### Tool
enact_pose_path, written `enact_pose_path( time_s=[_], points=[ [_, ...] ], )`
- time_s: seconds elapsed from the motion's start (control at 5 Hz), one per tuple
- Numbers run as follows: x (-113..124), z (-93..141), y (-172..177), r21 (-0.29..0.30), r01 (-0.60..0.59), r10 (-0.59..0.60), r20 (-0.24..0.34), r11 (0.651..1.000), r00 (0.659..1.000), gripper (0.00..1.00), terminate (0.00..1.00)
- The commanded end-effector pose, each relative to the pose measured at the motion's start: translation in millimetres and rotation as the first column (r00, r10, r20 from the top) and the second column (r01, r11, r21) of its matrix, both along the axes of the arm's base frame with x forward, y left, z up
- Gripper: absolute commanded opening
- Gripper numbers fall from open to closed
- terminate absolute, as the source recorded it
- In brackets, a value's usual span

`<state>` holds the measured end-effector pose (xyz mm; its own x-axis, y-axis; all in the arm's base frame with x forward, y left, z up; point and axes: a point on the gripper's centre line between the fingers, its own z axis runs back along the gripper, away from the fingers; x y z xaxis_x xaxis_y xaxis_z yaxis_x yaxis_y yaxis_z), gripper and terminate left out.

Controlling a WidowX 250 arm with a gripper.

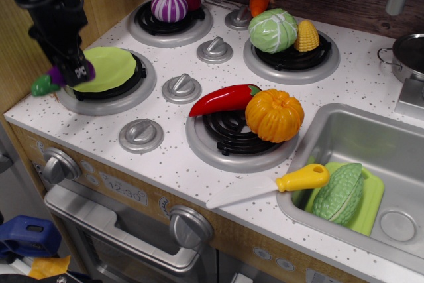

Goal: Put eggplant on plate

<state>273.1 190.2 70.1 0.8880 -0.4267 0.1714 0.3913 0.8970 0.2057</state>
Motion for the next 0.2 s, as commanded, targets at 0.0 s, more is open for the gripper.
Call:
enact_pose_path(
  time_s=[0.0],
  points=[
    [33.0, 4.4, 22.9, 0.085, 0.041, -0.052, 0.139, 0.996, 0.989, 0.0, 1.0]
  ],
)
